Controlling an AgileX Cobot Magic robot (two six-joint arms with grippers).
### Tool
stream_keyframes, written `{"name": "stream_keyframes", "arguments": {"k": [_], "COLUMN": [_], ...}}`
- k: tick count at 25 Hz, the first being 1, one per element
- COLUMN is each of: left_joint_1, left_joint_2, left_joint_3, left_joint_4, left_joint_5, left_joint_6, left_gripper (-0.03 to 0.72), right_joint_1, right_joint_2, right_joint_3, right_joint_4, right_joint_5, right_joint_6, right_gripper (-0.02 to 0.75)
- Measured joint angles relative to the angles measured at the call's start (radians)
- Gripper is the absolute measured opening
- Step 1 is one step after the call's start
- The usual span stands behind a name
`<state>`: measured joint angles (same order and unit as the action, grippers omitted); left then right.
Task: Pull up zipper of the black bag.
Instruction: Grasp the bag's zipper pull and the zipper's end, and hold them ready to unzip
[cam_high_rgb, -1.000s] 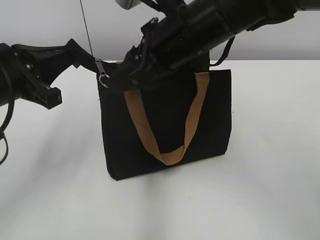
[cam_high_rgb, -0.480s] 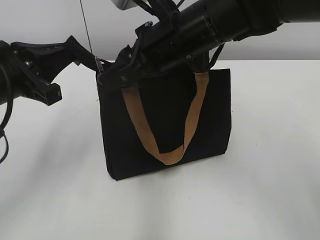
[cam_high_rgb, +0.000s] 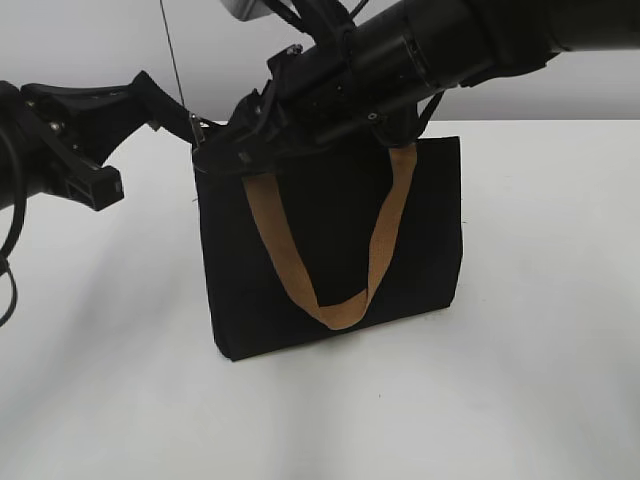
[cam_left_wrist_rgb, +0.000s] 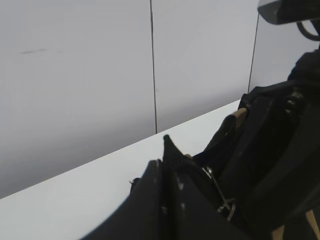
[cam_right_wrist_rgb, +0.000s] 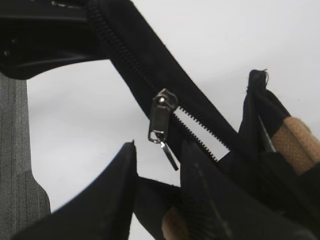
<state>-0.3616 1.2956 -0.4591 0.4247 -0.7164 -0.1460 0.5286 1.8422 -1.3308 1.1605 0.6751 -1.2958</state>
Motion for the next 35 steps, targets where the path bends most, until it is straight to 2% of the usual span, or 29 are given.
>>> {"name": "stream_keyframes", "arguments": {"k": [5,12,19,28,35], "left_joint_1": [0.000,0.000,0.000,0.000,0.001], "left_joint_2": [0.000,0.000,0.000,0.000,0.018], "left_joint_3": [0.000,0.000,0.000,0.000,0.000], "left_joint_4": [0.000,0.000,0.000,-0.013,-0.013], "left_joint_5": [-0.001,-0.001,0.025,0.264,0.278], "left_joint_6": [0.000,0.000,0.000,0.000,0.000], "left_gripper": [-0.005,-0.005,-0.005,-0.006,-0.006], "right_joint_1": [0.000,0.000,-0.001,-0.022,-0.023], "right_joint_2": [0.007,0.022,0.013,-0.024,-0.044], "right_joint_3": [0.000,-0.003,-0.003,-0.005,-0.005], "right_joint_4": [0.003,0.003,-0.007,-0.078,-0.078], "right_joint_5": [-0.002,-0.002,-0.002,0.097,0.105], "right_joint_6": [-0.032,-0.037,-0.034,0.059,0.071], "right_gripper": [0.226,0.001,-0.001,-0.001,-0.001]}}
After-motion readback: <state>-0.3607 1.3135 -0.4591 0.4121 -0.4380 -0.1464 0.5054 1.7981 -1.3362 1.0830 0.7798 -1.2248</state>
